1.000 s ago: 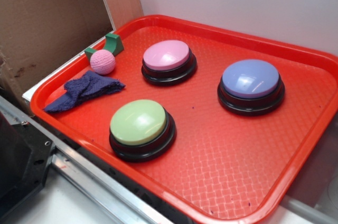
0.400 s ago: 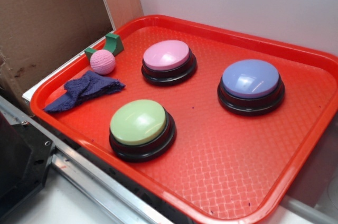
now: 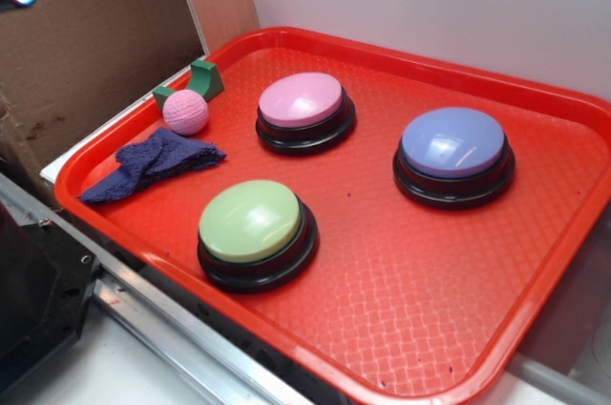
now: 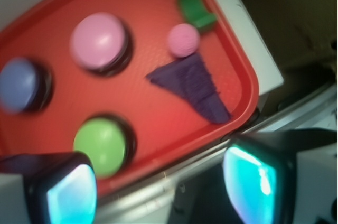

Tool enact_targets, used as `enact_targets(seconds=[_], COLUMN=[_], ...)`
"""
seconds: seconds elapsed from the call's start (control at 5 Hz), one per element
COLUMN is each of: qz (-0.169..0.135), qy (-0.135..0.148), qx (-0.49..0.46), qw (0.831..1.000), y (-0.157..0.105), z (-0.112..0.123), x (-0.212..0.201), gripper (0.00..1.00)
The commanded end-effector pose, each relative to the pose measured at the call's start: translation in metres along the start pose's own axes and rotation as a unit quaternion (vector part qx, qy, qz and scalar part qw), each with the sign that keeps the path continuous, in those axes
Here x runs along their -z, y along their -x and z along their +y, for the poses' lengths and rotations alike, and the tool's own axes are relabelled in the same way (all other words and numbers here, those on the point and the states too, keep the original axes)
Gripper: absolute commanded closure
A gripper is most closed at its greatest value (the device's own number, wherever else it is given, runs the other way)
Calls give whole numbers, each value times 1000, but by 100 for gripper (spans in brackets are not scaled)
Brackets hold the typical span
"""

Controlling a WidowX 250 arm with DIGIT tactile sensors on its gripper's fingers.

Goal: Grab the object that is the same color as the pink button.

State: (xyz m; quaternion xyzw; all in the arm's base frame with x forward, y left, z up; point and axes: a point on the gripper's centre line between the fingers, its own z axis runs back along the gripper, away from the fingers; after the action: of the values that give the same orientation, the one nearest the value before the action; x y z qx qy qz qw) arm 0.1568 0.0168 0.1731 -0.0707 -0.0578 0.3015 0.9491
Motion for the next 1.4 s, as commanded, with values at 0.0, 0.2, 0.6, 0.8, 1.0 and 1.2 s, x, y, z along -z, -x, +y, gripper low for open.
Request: enact_targets(seconds=[0.0,0.2,0.6,0.8,1.0,1.2], qz=[-84,-101,-101,-96,-97,-90], qy=[10,9,-25,-40,-53,-59], qx=[-236,-293,-319,-330,-331,-336], qw=[968,951,942,938,937,936], y=[-38,-54,-80,-84,-85,-89], z=[13,17,20,23,22,25], x=[52,76,111,124,136,145], gripper=[0,0,0,0,0,0])
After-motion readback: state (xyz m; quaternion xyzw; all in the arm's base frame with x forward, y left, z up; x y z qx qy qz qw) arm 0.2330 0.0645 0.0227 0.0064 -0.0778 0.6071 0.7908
